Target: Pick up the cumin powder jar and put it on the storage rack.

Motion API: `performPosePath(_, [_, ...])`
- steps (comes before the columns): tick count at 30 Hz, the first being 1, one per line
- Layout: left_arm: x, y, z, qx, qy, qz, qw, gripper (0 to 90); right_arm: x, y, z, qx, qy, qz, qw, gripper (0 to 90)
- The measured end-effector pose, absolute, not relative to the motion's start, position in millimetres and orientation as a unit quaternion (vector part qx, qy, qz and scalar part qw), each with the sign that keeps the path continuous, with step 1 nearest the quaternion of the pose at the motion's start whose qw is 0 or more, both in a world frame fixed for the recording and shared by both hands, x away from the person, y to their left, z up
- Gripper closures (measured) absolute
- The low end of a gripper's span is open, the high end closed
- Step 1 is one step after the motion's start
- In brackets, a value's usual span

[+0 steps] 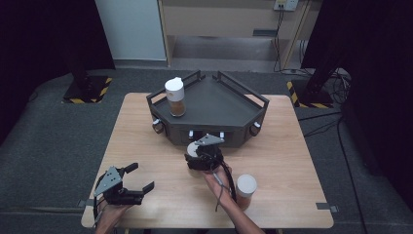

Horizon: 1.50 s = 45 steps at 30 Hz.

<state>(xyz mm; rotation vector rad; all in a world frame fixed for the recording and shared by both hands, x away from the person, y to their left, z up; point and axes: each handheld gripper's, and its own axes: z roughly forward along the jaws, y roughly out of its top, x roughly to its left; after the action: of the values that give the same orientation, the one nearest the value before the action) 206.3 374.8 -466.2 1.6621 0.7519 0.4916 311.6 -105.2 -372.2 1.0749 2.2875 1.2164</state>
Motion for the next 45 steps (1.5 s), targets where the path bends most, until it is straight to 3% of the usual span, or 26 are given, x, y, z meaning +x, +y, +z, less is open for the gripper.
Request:
performPosePath(18, [207,375,-466,0.713,0.322,0.211,0.586,2.4,312,-105,-360,0.355,0.820,0.417,0.166,33.7])
performPosePath(45, [207,374,-466,0.714,0.323,0.209,0.585,2.4,326,-126,-289,0.295,0.848,0.423,0.125,33.7])
